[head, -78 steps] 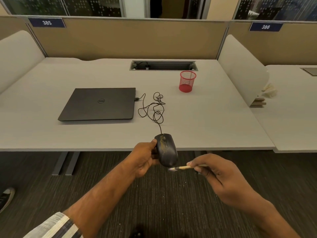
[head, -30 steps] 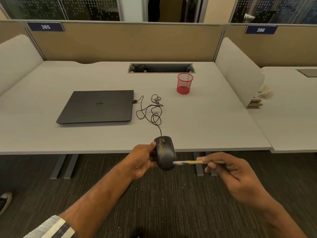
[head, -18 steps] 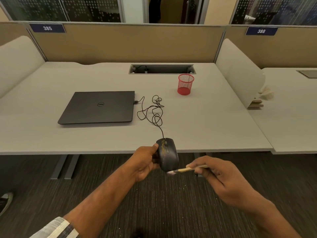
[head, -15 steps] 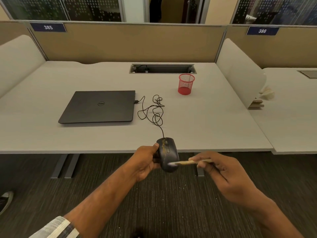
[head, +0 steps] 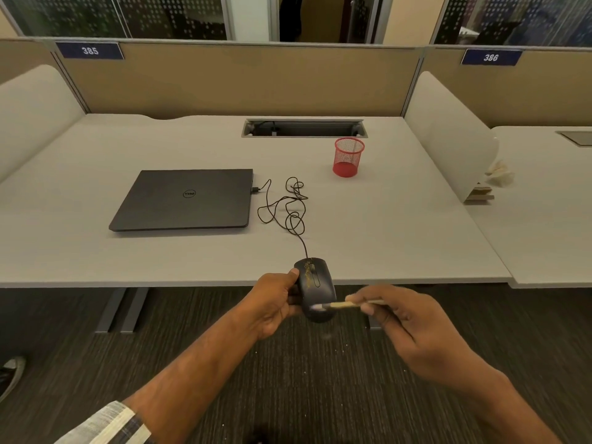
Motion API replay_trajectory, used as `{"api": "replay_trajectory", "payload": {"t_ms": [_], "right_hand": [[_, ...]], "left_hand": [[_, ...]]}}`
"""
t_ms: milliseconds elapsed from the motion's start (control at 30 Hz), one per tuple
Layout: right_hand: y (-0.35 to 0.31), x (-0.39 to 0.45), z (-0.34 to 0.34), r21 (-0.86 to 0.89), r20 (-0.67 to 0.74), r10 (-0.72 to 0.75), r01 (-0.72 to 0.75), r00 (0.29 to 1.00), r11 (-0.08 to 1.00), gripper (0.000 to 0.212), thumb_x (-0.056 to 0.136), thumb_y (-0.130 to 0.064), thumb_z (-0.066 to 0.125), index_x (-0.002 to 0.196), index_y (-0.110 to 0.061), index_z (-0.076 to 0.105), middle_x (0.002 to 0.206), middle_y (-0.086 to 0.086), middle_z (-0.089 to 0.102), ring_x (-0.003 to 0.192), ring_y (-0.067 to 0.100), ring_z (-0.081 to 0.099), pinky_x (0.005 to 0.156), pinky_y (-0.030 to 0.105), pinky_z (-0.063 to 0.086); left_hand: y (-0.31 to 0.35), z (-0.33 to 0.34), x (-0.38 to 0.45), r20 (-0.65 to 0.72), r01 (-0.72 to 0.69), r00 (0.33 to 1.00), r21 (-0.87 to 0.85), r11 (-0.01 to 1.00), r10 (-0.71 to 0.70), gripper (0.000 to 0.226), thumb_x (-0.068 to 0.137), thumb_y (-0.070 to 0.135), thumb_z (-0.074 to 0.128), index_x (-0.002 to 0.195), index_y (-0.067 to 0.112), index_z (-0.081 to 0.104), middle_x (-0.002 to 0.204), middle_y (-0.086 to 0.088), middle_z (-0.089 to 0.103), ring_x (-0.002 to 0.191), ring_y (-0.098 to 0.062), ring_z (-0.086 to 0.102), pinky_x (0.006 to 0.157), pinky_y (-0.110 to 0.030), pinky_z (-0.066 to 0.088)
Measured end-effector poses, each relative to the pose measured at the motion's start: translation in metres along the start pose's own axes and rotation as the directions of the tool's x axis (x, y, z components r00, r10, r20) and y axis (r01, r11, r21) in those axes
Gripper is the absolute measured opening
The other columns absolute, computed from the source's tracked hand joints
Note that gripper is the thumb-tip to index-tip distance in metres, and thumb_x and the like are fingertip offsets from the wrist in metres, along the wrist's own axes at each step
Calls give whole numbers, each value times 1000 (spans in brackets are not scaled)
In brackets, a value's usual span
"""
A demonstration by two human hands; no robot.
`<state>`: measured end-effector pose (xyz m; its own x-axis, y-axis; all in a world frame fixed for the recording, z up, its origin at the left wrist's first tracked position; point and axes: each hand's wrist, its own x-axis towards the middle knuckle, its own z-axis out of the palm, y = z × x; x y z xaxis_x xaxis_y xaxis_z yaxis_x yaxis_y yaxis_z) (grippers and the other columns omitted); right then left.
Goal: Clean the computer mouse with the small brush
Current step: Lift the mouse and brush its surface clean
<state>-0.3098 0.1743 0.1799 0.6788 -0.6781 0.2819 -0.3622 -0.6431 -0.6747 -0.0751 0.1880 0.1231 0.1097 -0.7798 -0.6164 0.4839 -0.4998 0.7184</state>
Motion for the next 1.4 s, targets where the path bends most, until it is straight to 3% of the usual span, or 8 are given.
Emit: {"api": "replay_trajectory", "payload": {"t_ms": [200, 333, 500, 733, 833, 1000, 1167, 1400], "right_hand": [[-1, 9, 11, -92, -34, 6, -9, 999, 996, 24, 94, -18, 58, 115, -25, 68, 101, -19, 69, 93, -6, 60, 78, 13, 46], [-3, 4, 8, -104, 97, 4, 6, 995, 995, 21, 94, -28, 52, 110, -35, 65, 92, -19, 67, 86, 4, 61, 72, 32, 52], [-4, 8, -4, -51, 35, -32, 34, 999, 998, 24, 94, -34, 48, 110, -34, 65, 91, -25, 64, 84, 2, 62, 69, 16, 48], [1, 9, 9, -56, 74, -13, 17, 997, 998, 22, 94, -32, 49, 110, -35, 64, 97, -16, 68, 91, 4, 62, 75, 32, 53], [5, 3, 8, -43, 147, -9, 15, 989, 999, 20, 94, -36, 47, 107, -38, 62, 86, -16, 64, 78, 9, 60, 66, 30, 50], [10, 0, -6, 247, -114, 102, -71, 988, 966, 18, 96, -29, 50, 105, -32, 66, 86, 0, 70, 75, 28, 65, 64, 47, 52], [19, 8, 14, 571, -399, 479, -197, 782, 797, 21, 96, -12, 50, 106, -19, 66, 101, -1, 72, 92, 19, 71, 69, 35, 58], [12, 18, 60, 881, -243, 797, -219, 553, 420, 21, 100, -12, 46, 114, -8, 62, 113, 12, 69, 103, 24, 69, 77, 49, 59]], "left_hand": [[0, 4, -1, 7, 8, 1000, 12, 1000, -8, 32, 106, 22, 43, 121, -1, 59, 111, -23, 70, 98, -31, 71, 72, -38, 63], [-1, 3, 0, 8, 2, 1000, 31, 1000, -2, 32, 106, 23, 43, 120, -1, 59, 111, -24, 71, 100, -34, 72, 76, -41, 63], [-2, 0, 1, 8, 0, 1000, 28, 1000, 0, 30, 106, 23, 43, 118, 2, 60, 106, -21, 75, 99, -33, 73, 79, -43, 62], [-2, 3, -1, 22, 1, 1000, 38, 999, -1, 30, 106, 23, 43, 117, 1, 60, 109, -22, 72, 99, -34, 72, 73, -40, 62], [-2, 2, 0, 16, -9, 1000, 45, 999, 9, 31, 106, 24, 43, 119, 1, 58, 114, -24, 69, 104, -36, 70, 87, -50, 61], [-5, -3, 0, 26, -7, 1000, 41, 999, 6, 32, 106, 25, 42, 114, 3, 63, 106, -19, 75, 99, -33, 73, 85, -47, 61], [-12, -3, -2, 32, -11, 999, 52, 999, 10, 32, 106, 27, 42, 119, 7, 64, 111, -19, 74, 102, -31, 73, 83, -46, 62], [-20, 0, -8, 86, -30, 996, 61, 998, 24, 32, 104, 25, 44, 118, 5, 66, 108, -18, 75, 100, -30, 73, 80, -41, 61]]}}
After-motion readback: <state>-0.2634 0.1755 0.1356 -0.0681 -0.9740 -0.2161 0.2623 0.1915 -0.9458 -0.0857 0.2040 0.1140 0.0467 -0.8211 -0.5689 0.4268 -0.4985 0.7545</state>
